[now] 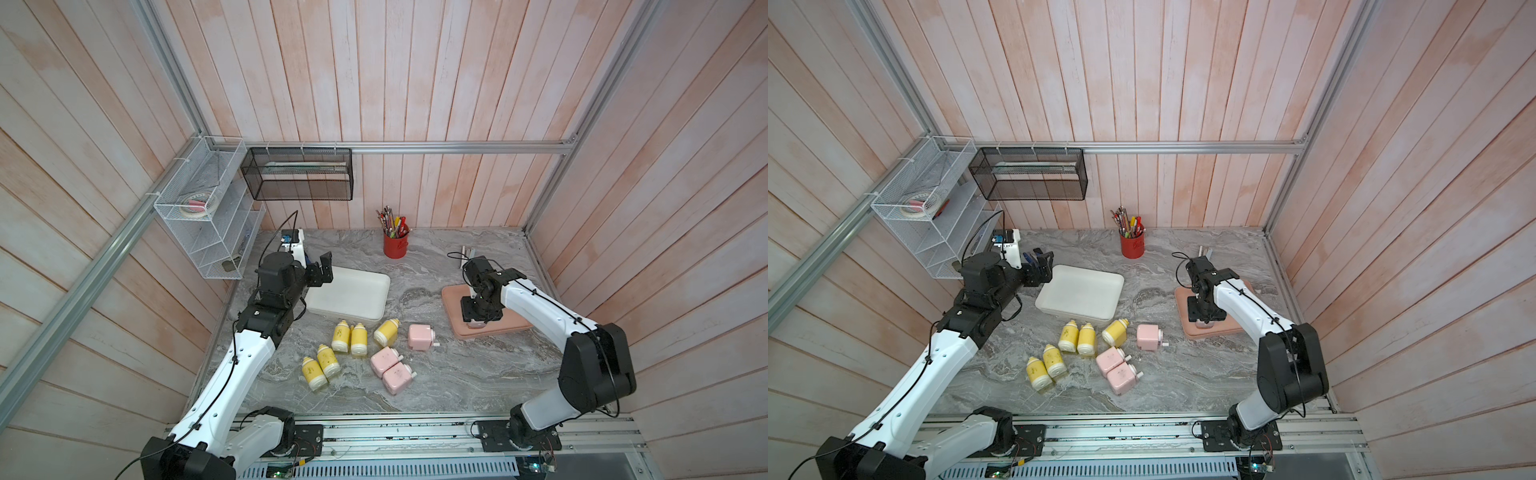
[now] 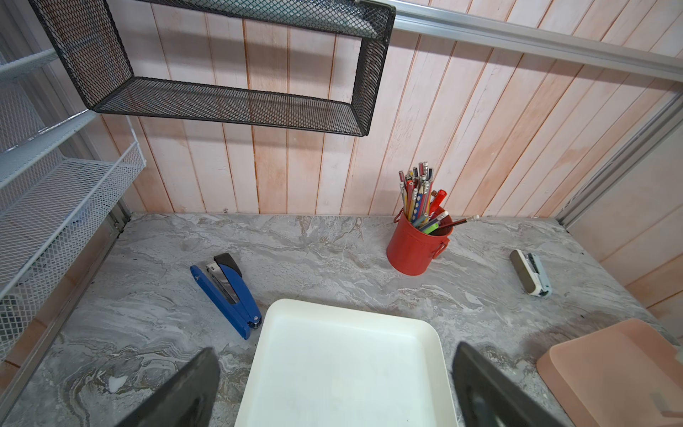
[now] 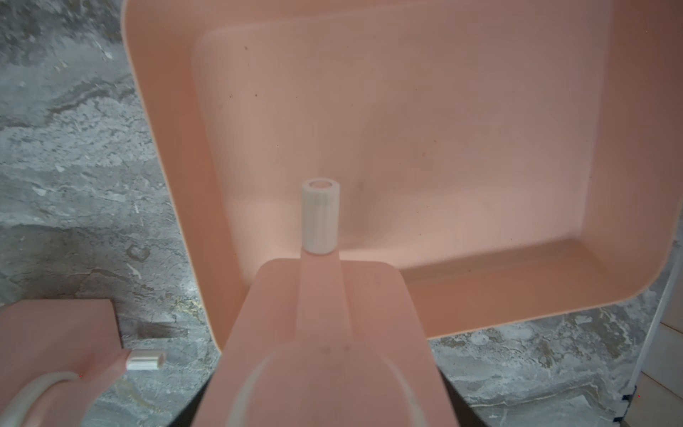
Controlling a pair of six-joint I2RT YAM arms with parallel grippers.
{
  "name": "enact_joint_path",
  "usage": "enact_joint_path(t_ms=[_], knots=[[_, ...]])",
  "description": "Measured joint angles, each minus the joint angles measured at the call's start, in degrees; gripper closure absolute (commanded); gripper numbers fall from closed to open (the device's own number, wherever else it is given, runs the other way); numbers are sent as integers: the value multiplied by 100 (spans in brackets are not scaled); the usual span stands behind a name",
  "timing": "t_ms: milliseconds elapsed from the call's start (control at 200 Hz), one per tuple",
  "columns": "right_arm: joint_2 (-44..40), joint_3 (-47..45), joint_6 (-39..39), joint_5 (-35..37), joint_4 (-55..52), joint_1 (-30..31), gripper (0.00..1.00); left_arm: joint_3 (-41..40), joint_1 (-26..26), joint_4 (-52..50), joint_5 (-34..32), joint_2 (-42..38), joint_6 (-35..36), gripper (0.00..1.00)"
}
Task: Place the pencil sharpeners by color into the storage box
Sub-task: Pick up the pencil sharpener from the center of the board, then place the pencil sharpener in the storage box.
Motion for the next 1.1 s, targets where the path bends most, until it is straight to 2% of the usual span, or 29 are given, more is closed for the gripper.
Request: enact_joint_path(t_ms=[385, 1100], knots=[[428, 0, -389, -286, 315, 0, 79, -2, 0, 0, -2, 50, 39, 0], [614, -149, -315, -791, 516, 0, 79, -4, -24, 0, 0, 103, 42, 0]])
